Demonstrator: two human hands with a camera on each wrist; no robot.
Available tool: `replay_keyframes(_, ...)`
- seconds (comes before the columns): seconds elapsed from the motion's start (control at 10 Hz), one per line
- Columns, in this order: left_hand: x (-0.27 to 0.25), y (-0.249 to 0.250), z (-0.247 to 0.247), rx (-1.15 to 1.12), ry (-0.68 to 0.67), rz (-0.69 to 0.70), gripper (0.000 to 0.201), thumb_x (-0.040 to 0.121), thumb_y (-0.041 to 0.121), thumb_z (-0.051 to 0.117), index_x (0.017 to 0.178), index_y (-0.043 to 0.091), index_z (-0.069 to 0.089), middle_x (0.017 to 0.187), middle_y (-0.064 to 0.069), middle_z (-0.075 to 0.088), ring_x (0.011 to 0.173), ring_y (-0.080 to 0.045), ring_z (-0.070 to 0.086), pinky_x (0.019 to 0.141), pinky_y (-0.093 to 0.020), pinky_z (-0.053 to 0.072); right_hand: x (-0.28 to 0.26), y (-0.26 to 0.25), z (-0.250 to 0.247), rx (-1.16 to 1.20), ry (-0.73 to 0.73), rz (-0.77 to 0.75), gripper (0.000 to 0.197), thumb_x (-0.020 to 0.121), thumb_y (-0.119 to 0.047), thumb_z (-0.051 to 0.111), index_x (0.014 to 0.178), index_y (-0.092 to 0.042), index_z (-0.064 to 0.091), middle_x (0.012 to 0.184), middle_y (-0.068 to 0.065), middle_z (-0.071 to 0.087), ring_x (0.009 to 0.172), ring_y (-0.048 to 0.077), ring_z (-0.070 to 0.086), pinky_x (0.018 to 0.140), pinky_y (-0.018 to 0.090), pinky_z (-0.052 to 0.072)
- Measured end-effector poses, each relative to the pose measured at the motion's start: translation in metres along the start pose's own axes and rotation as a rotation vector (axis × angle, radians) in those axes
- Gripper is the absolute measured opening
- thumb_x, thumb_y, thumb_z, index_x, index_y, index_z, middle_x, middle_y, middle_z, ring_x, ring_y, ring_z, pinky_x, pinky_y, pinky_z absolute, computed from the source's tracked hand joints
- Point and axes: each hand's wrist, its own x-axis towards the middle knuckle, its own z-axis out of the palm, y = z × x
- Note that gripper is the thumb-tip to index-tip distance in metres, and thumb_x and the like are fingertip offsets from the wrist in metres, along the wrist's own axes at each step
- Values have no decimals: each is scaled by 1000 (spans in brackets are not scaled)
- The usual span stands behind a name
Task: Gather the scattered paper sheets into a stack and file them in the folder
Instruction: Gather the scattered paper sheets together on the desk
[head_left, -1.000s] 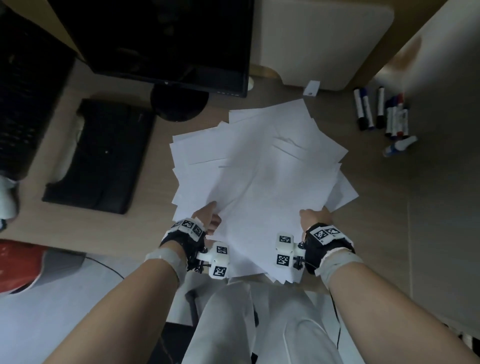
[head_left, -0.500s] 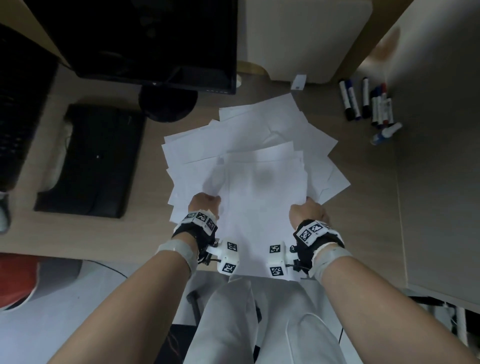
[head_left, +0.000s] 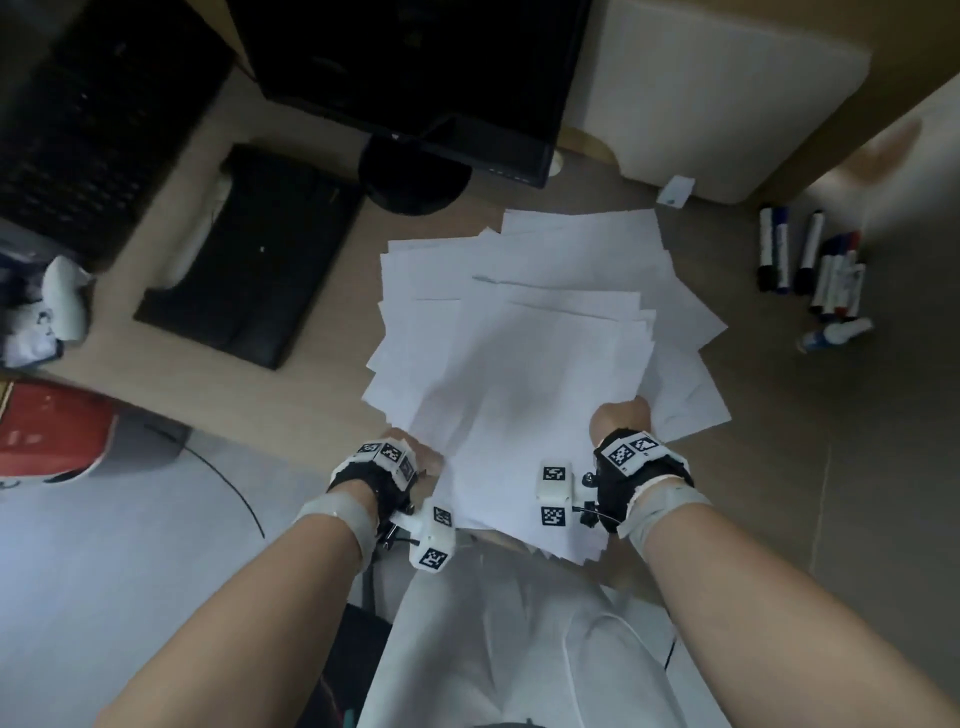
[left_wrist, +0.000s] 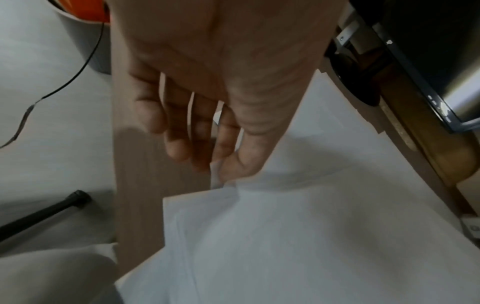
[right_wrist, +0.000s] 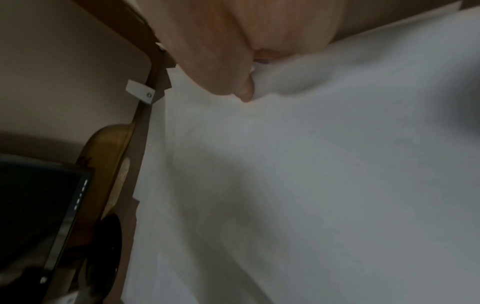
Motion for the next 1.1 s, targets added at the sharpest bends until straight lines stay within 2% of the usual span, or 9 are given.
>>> replay_keyframes(0.1, -77, 4, -5, 65, 14, 51, 41, 88, 28, 61, 123, 6, 58, 126, -10, 60, 117, -26, 57, 90, -30, 49, 1, -8, -1, 573, 57, 82, 38, 99, -10, 39, 135, 0, 44, 132, 18, 52, 120, 32, 51, 72, 20, 37)
replay_keyframes(0.2, -63, -3, 7, -38, 29, 93, 50, 82, 14, 67, 128, 5, 52, 107, -10, 60, 87, -22, 56, 78, -30, 50, 7, -10, 4, 400, 39, 42, 39, 97, -10, 40, 132, 4, 44, 131, 21, 53, 117, 36, 53, 90, 37, 43)
replay_keyframes(0.4, -68, 8, 13, -376, 114, 165, 53, 68, 18, 70, 117, 8, 52, 112, -5, 53, 93, -24, 57, 73, -31, 44, 3, -18, 7, 208, -70, 97, 73, 62, -54, 65, 109, -7, 33, 107, 13, 46, 104, 36, 56, 89, 41, 45)
replay_keyframes(0.5, -68, 9, 18, -312, 91, 152, 70, 65, 27, 76, 124, 3, 47, 109, -12, 54, 90, -24, 54, 76, -32, 46, 6, -21, 10, 204, -135, 85, 90, 46, -61, 68, 111, -3, 44, 96, 11, 59, 85, 30, 62, 85, 42, 52)
replay_keyframes(0.6, -58, 3, 21, -177, 95, 136, 76, 54, 45, 71, 113, 2, 51, 99, -11, 54, 85, -27, 59, 71, -31, 47, -4, -31, 16, 231, -269, 34, 60, 67, -47, 73, 104, -3, 53, 81, 8, 57, 70, 25, 57, 80, 37, 52)
replay_keyframes(0.7, -56, 3, 12, -166, 116, 97, 56, 56, 42, 67, 96, 5, 59, 81, -8, 55, 60, -22, 52, 55, -24, 41, -18, -42, 27, 141, -226, 48, 81, 51, -54, 72, 111, -7, 47, 105, 12, 55, 93, 34, 60, 90, 46, 51)
replay_keyframes(0.8, -49, 7, 1, -190, 112, 106, 28, 74, 26, 69, 64, 11, 47, 61, -1, 41, 46, -15, 37, 43, -18, 30, -22, -45, 28, 44, -74, 82, 88, 63, -48, 72, 130, -7, 31, 132, 16, 37, 120, 38, 44, 96, 45, 41)
replay_keyframes(1.0, -43, 14, -10, -168, -20, 144, 46, 80, 37, 68, 113, 10, 52, 107, -11, 57, 84, -26, 55, 70, -32, 44, -13, -34, 25, 179, -103, 157, 95, 59, -47, 74, 132, -14, 23, 114, 11, 43, 100, 36, 52, 90, 50, 48)
replay_keyframes(1.1, -43, 19, -16, -166, -54, 195, 54, 79, 39, 67, 116, 2, 55, 87, -7, 57, 63, -18, 50, 60, -25, 38, -10, -40, 33, 131, -86, 159, 105, 39, -61, 70, 125, -15, 32, 111, 12, 52, 94, 36, 57, 87, 51, 50)
